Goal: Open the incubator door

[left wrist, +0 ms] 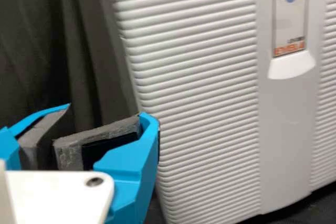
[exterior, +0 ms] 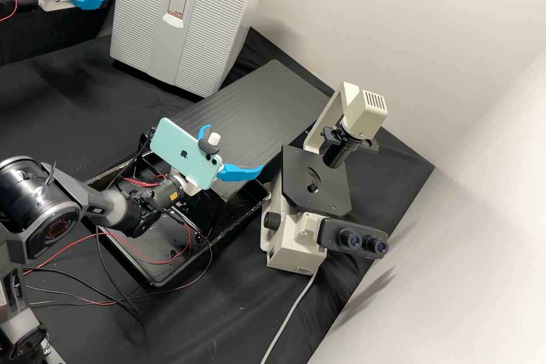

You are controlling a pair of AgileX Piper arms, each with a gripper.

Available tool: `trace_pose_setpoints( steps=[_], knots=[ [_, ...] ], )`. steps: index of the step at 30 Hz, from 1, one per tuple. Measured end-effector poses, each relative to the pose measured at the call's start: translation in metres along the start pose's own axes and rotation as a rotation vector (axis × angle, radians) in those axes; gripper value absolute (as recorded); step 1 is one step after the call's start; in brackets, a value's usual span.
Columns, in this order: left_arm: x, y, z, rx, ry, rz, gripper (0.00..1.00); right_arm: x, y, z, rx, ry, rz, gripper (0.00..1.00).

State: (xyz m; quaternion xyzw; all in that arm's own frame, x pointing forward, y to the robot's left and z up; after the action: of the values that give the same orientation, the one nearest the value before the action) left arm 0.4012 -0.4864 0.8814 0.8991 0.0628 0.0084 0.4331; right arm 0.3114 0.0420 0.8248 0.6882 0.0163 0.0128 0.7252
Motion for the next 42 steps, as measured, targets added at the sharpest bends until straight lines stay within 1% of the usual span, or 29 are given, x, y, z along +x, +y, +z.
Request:
trace_pose_setpoints(
  steps=[4, 8, 9, 11, 13, 16, 19, 21, 26, 29, 34, 37, 39, 42],
  knots=[
    [0.003, 0.006, 0.005, 0.007, -0.047, 0.012, 1.00, 0.000, 0.000, 0.000, 0.000, 0.000, 0.000, 1.00],
    [0.005, 0.016, 0.009, -0.024, -0.082, 0.035, 1.00, 0.000, 0.000, 0.000, 0.000, 0.000, 0.000, 1.00],
    [0.005, 0.019, 0.010, -0.021, -0.094, 0.042, 1.00, 0.000, 0.000, 0.000, 0.000, 0.000, 0.000, 1.00],
    [0.006, 0.025, 0.013, -0.034, -0.122, 0.050, 1.00, 0.000, 0.000, 0.000, 0.000, 0.000, 0.000, 1.00],
    [0.007, 0.030, 0.016, -0.030, -0.142, 0.059, 1.00, 0.000, 0.000, 0.000, 0.000, 0.000, 0.000, 1.00],
    [0.010, 0.034, 0.018, -0.029, -0.162, 0.062, 1.00, 0.000, 0.000, 0.000, 0.000, 0.000, 0.000, 1.00],
    [0.013, 0.034, 0.019, -0.058, -0.175, 0.048, 1.00, 0.000, 0.000, 0.000, 0.000, 0.000, 0.000, 1.00],
    [0.016, 0.031, 0.021, -0.059, -0.192, 0.029, 1.00, 0.000, 0.000, 0.000, 0.000, 0.000, 0.000, 1.00],
    [0.020, 0.025, 0.022, -0.078, -0.208, -0.015, 1.00, 0.000, 0.000, 0.000, 0.000, 0.000, 0.000, 1.00],
    [0.023, 0.021, 0.023, -0.106, -0.224, -0.040, 1.00, 0.000, 0.000, 0.000, 0.000, 0.000, 0.000, 1.00],
    [0.026, 0.018, 0.025, -0.135, -0.243, -0.064, 1.00, 0.000, 0.000, 0.000, 0.000, 0.000, 0.000, 1.00],
    [0.026, 0.019, 0.026, -0.128, -0.250, -0.066, 1.00, 0.000, 0.000, 0.000, 0.000, 0.000, 0.000, 1.00],
    [0.026, 0.019, 0.026, -0.136, -0.251, -0.068, 1.00, 0.000, 0.000, 0.000, 0.000, 0.000, 0.000, 1.00],
    [0.026, 0.019, 0.026, -0.131, -0.254, -0.070, 1.00, 0.000, 0.000, 0.000, 0.000, 0.000, 0.000, 1.00]
  ],
)
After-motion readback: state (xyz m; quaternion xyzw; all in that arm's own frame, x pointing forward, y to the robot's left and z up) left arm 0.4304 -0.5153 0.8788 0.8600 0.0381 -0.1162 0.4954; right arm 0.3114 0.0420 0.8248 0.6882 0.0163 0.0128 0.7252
